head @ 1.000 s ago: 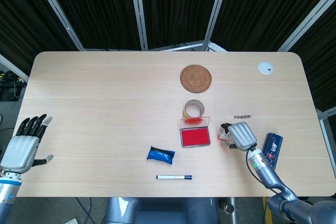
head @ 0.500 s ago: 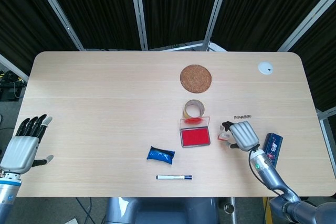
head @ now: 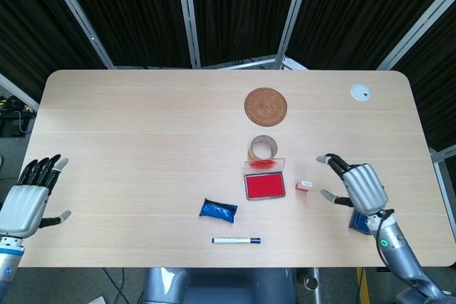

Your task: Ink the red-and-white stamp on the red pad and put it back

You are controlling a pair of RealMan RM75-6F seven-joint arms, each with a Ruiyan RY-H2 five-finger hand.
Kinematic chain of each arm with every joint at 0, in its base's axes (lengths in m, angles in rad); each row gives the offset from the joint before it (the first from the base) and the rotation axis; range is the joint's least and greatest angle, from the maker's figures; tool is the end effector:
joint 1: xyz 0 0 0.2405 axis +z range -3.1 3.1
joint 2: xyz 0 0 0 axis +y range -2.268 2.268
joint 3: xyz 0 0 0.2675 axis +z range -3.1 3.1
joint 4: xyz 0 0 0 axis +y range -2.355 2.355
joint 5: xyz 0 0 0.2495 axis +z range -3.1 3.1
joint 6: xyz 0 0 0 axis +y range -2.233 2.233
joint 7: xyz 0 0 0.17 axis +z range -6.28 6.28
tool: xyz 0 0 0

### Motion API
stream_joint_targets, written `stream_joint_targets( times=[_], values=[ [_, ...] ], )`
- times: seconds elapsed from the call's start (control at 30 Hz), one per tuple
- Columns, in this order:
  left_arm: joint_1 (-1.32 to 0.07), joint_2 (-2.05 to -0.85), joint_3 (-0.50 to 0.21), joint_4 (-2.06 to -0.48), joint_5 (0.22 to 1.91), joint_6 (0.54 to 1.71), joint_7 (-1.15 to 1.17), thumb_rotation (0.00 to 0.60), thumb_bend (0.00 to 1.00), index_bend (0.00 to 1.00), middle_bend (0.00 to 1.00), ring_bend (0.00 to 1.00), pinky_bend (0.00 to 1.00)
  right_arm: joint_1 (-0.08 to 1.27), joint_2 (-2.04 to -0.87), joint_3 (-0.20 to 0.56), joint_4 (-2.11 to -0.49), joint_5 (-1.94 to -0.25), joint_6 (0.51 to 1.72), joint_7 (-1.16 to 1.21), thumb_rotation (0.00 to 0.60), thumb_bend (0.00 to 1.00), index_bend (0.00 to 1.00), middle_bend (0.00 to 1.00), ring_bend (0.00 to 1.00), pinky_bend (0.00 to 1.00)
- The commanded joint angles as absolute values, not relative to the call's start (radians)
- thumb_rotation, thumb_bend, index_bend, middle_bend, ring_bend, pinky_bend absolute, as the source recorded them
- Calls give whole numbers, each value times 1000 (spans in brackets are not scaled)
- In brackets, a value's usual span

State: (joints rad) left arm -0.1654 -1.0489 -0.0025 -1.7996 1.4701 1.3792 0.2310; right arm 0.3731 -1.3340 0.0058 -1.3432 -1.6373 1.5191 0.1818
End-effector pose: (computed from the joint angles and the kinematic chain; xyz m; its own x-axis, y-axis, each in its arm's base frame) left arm -0.2972 0.2187 0.1092 0.5038 0.1237 0.8549 0.8637 -0.0889 -0.4961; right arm -0.2780 -0.2923 0.0682 0.2831 0.0497 0.9578 -0.8725 -0.4014 0.2787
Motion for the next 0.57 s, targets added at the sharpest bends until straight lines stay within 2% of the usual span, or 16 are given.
stream_joint_targets(
  times=[0.03,0.1,0.13,0.33,0.57],
  values=[
    [-162,-1041,2,-1799,1476,1381,216,600,3,0,0,0,0,289,-1212,-16,-1465,-1636,1584,161,600,0,53,45,189,181],
    [-159,-1039,3,-1794,1484,1388,208,600,3,0,0,0,0,265,-1182,-27,-1489,-1630,1591,150,600,0,9,4,35,27],
    [-158,-1040,3,-1789,1491,1394,205,600,4,0,0,0,0,254,-1168,-32,-1501,-1624,1590,139,600,0,0,0,1,1],
    [-136,-1092,-3,-1722,1564,1483,224,600,2,0,0,0,0,198,-1094,-65,-1585,-1576,1558,90,600,0,0,0,0,0],
    [-130,-1097,3,-1712,1588,1495,206,600,2,0,0,0,0,156,-1109,-56,-1573,-1541,1562,52,600,0,0,0,0,0]
  ],
)
